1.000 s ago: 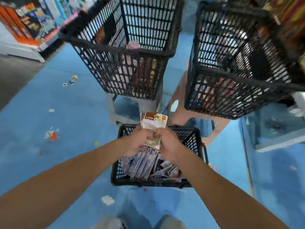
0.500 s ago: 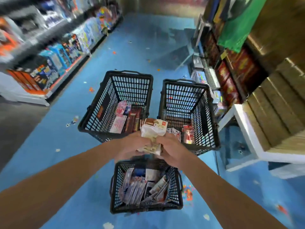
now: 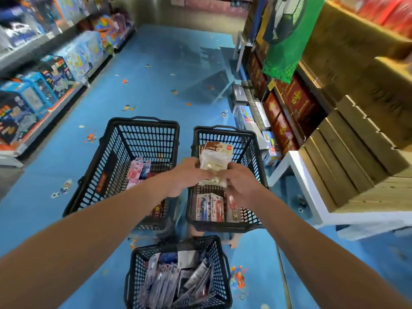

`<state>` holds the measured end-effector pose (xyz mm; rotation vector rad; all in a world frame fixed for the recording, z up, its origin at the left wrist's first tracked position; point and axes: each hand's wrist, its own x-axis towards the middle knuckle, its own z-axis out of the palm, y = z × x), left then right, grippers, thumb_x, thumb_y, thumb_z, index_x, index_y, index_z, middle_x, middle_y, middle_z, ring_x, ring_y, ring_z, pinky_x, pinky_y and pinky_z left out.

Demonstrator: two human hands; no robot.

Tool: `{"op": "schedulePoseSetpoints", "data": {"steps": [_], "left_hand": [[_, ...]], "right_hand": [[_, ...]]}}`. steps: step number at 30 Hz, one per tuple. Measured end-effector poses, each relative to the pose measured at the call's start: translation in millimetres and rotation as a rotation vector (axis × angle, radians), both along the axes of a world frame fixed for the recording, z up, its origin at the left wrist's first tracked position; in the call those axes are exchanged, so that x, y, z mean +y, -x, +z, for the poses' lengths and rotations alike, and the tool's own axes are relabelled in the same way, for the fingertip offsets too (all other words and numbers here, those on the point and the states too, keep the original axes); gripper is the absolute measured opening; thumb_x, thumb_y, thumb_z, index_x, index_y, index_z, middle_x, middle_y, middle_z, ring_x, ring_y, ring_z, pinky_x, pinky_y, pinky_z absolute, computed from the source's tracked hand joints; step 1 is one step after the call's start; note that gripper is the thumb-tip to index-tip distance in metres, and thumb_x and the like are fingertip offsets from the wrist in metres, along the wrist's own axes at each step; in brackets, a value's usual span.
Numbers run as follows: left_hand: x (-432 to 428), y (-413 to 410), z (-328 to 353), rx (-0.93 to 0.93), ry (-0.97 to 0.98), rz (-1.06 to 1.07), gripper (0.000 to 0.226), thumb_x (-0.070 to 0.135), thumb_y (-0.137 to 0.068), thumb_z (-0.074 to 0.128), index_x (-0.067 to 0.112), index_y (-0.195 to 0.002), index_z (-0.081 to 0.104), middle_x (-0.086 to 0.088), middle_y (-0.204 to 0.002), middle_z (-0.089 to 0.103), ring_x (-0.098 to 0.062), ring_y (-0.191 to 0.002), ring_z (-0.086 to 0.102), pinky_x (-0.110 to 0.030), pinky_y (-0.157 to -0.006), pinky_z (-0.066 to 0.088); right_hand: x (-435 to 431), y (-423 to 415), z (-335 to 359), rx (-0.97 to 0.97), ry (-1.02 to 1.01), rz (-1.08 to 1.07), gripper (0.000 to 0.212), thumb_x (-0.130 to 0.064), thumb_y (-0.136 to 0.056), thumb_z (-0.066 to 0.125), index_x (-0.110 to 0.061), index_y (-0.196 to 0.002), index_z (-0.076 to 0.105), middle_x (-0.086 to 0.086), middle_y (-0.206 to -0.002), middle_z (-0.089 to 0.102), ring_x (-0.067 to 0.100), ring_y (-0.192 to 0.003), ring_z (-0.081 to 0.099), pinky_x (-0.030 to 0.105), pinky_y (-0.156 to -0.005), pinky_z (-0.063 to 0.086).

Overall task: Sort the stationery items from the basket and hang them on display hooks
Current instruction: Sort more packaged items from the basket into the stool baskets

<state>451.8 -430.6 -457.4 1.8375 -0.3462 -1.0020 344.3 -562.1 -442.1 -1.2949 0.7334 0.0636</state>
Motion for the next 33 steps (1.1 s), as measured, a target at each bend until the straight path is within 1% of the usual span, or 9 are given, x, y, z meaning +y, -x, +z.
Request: {"op": "schedulePoseSetpoints", "data": {"steps": [2,6,10,14,18,22,24,28,33], "left_hand": [[-23,-8,-6,-0.002,-0.020,-0.008,0.033,0.023,-0.086,0.084,0.021,-0.115,0.068,-0.002,-0.116,0.073,-0.023,-0.113,0.065,-0.042,-0.103,0.049],[-70,-23,-35,0.019,-0.071,-0.063,0.017,0.022,-0.090,0.079,0.027,-0.104,0.071,0.002,-0.108,0.074,-0.017,-0.104,0.063,-0.034,-0.090,0.048],[-110,-43,-89,0.043,-0.122,-0.063,0.026,0.007,-0.095,0.067,0.033,-0.093,0.068,0.013,-0.090,0.072,-0.007,-0.090,0.062,-0.020,-0.066,0.040],[-157,-65,-162,0.084,-0.213,0.058,0.043,0.003,-0.091,0.063,0.012,-0.133,0.061,-0.008,-0.126,0.067,-0.023,-0.115,0.062,-0.039,-0.090,0.055],[-199,-78,-240,0.061,-0.245,0.152,0.020,0.006,-0.095,0.057,0.012,-0.108,0.071,-0.012,-0.109,0.072,-0.027,-0.104,0.068,-0.040,-0.080,0.056],[-231,-93,-301,0.055,-0.247,0.190,0.021,0.011,-0.098,0.057,0.025,-0.087,0.067,0.002,-0.091,0.067,-0.011,-0.081,0.061,-0.028,-0.064,0.050],[-242,-101,-323,0.050,-0.231,0.191,0.023,0.011,-0.099,0.056,0.026,-0.088,0.068,0.005,-0.091,0.068,-0.008,-0.083,0.061,-0.024,-0.066,0.049],[-259,-108,-351,0.031,-0.194,0.196,0.024,0.009,-0.097,0.062,0.029,-0.089,0.071,0.011,-0.088,0.070,-0.003,-0.080,0.061,-0.011,-0.054,0.043],[-274,-102,-370,0.049,-0.148,0.198,0.020,0.009,-0.096,0.063,0.023,-0.105,0.073,0.014,-0.091,0.070,0.001,-0.082,0.062,-0.006,-0.050,0.043]], "right_hand": [[-18,-9,-5,0.030,0.021,-0.023,0.030,0.015,-0.088,0.057,-0.005,-0.109,0.067,0.002,-0.086,0.077,0.010,-0.072,0.072,0.024,-0.056,0.054],[-52,-30,-31,0.094,0.030,-0.068,0.029,0.017,-0.088,0.058,0.000,-0.111,0.064,0.016,-0.115,0.071,0.031,-0.111,0.068,0.044,-0.101,0.053],[-89,-58,-86,0.165,0.005,-0.080,0.024,0.017,-0.088,0.055,-0.003,-0.098,0.064,0.012,-0.098,0.071,0.025,-0.096,0.070,0.037,-0.084,0.056],[-127,-92,-160,0.252,0.052,-0.098,0.020,0.009,-0.090,0.052,-0.010,-0.087,0.058,0.004,-0.076,0.065,0.014,-0.065,0.061,0.024,-0.049,0.046],[-156,-125,-241,0.322,0.091,-0.170,0.035,0.004,-0.093,0.046,0.001,-0.125,0.061,0.018,-0.114,0.066,0.031,-0.099,0.064,0.044,-0.076,0.055],[-188,-147,-299,0.375,0.111,-0.166,0.040,0.005,-0.094,0.041,0.003,-0.130,0.057,0.015,-0.109,0.061,0.024,-0.082,0.056,0.029,-0.058,0.040],[-198,-156,-324,0.387,0.122,-0.196,0.041,0.003,-0.094,0.041,0.002,-0.132,0.056,0.014,-0.110,0.061,0.024,-0.083,0.056,0.029,-0.059,0.040],[-206,-166,-357,0.397,0.176,-0.240,0.039,-0.004,-0.095,0.044,-0.005,-0.133,0.056,0.016,-0.122,0.065,0.033,-0.108,0.063,0.041,-0.092,0.054],[-217,-167,-375,0.441,0.285,-0.220,0.037,-0.007,-0.092,0.051,-0.010,-0.127,0.061,0.015,-0.118,0.068,0.036,-0.107,0.065,0.048,-0.094,0.056]]}}
